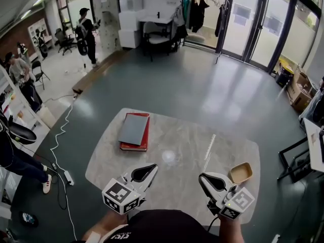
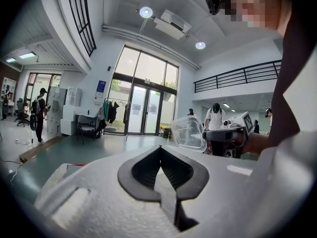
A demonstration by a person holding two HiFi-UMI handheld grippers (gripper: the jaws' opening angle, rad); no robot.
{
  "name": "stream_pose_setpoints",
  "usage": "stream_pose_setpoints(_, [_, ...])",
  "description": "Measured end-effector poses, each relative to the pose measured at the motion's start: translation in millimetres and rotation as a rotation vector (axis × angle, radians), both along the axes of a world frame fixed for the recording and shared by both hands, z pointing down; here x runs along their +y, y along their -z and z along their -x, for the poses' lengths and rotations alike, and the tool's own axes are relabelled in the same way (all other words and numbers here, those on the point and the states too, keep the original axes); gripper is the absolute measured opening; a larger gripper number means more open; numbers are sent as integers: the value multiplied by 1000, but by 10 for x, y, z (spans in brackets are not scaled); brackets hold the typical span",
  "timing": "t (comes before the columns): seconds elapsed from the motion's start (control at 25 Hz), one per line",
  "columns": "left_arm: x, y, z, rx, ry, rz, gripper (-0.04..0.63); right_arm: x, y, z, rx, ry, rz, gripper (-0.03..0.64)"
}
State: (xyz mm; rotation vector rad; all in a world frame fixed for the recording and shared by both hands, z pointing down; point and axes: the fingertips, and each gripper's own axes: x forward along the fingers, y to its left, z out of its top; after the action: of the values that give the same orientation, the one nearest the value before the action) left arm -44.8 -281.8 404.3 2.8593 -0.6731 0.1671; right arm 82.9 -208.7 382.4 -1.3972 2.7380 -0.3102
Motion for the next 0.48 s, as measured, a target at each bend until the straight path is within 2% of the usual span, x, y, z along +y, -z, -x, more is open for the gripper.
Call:
stream_pose_setpoints(0.24, [-34, 99, 53, -7, 13, -26, -6, -7, 28, -148, -23, -30, -3, 17])
stream_pose_setpoints(0.48, [-68, 102, 109, -8, 41, -30, -6, -30, -67, -142, -11, -15, 12, 17])
